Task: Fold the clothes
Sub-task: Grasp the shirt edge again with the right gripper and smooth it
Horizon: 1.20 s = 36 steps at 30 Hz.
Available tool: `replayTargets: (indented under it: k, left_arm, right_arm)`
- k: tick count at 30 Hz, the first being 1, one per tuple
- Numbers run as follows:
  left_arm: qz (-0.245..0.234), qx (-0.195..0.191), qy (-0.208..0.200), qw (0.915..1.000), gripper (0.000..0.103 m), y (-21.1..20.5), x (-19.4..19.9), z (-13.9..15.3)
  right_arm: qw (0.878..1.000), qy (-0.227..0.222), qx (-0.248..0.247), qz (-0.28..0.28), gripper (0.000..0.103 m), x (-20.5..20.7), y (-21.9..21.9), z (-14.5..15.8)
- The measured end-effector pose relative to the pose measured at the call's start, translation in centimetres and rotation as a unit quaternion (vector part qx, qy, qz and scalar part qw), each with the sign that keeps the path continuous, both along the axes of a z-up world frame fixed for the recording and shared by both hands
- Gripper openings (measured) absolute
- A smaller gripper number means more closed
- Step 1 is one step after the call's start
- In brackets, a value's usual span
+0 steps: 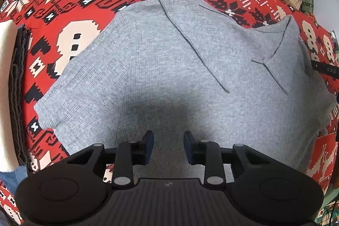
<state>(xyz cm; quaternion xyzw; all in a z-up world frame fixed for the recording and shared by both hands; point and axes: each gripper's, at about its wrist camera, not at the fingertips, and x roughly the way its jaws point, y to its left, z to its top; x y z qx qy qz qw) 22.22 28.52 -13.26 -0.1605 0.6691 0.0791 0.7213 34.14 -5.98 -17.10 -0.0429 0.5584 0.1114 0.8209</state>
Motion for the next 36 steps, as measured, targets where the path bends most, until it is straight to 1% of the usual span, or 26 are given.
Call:
replayTargets:
  k: [1,2,5,8,10,12,14,16,18,20,24,25,27,29,31,32,33,36]
  left_arm:
    - [0.001,0.000,0.000,1.0000,0.031,0.0,0.0,0.0]
    - [0.001,0.000,-0.001,1.0000,0.031,0.1,0.0,0.0]
    - [0.005,0.002,-0.003,1.0000,0.031,0.3,0.0,0.1]
    - [0.008,0.005,-0.003,1.0000,0.031,0.5,0.0,0.1]
    - [0.011,0.005,-0.002,0.9999,0.031,0.6,-0.1,0.0]
    - [0.013,0.006,-0.003,0.9999,0.031,0.6,0.0,0.1]
    - [0.012,0.008,-0.006,0.9999,0.031,0.7,0.1,0.2]
    - [0.013,0.010,-0.009,0.9998,0.031,0.9,0.2,0.2]
    - [0.015,0.012,-0.010,0.9998,0.031,1.2,0.4,0.1]
    - [0.017,0.015,-0.014,0.9996,0.031,1.4,0.7,0.2]
    - [0.017,0.020,-0.020,0.9995,0.031,1.6,1.1,0.6]
    - [0.017,0.020,-0.021,0.9994,0.031,1.6,1.1,0.6]
    - [0.017,0.021,-0.020,0.9994,0.031,1.9,0.9,0.7]
    - [0.019,0.022,-0.017,0.9994,0.031,2.2,0.6,0.6]
    - [0.025,0.021,-0.013,0.9994,0.031,2.5,0.3,0.3]
    - [0.028,0.020,-0.011,0.9993,0.031,2.6,0.2,0.2]
    - [0.030,0.020,-0.010,0.9993,0.031,2.7,0.1,0.1]
    - [0.032,0.019,-0.011,0.9992,0.031,2.9,-0.1,0.0]
  right_arm:
    - [1.000,0.004,0.001,0.006,0.005,0.2,0.1,0.0]
    - [1.000,0.006,0.000,0.009,0.004,0.4,0.0,0.1]
    - [1.000,-0.014,-0.026,-0.003,0.003,1.3,-0.7,0.4]
    - [0.998,-0.029,-0.021,-0.051,0.002,3.0,-3.0,0.8]
    - [0.998,-0.023,-0.015,-0.065,0.002,3.8,-3.9,0.7]
    - [0.998,-0.015,-0.012,-0.067,0.003,4.2,-4.4,0.4]
    - [0.997,-0.015,-0.002,-0.070,0.004,4.1,-4.9,0.7]
    - [0.996,-0.024,0.026,-0.082,0.010,3.8,-5.6,1.6]
    - [0.995,-0.029,0.057,-0.081,0.012,3.6,-5.7,2.5]
    - [0.996,-0.034,0.064,-0.048,0.013,3.6,-4.4,2.8]
    - [0.999,-0.027,0.040,0.022,0.015,4.2,-0.7,1.7]
    - [0.999,-0.022,0.035,0.033,0.016,4.4,0.0,1.3]
    - [0.998,-0.013,0.016,0.057,0.021,4.5,1.4,0.3]
    - [0.996,-0.021,-0.005,0.082,0.025,4.1,2.4,-0.1]
    - [0.995,-0.021,-0.014,0.094,0.026,3.9,2.6,-0.2]
    - [0.995,-0.021,-0.017,0.095,0.017,3.9,2.5,-0.2]
    - [0.995,-0.020,-0.021,0.094,0.002,3.9,2.4,-0.2]
    - [0.997,-0.026,-0.022,0.063,0.001,4.6,1.4,0.0]
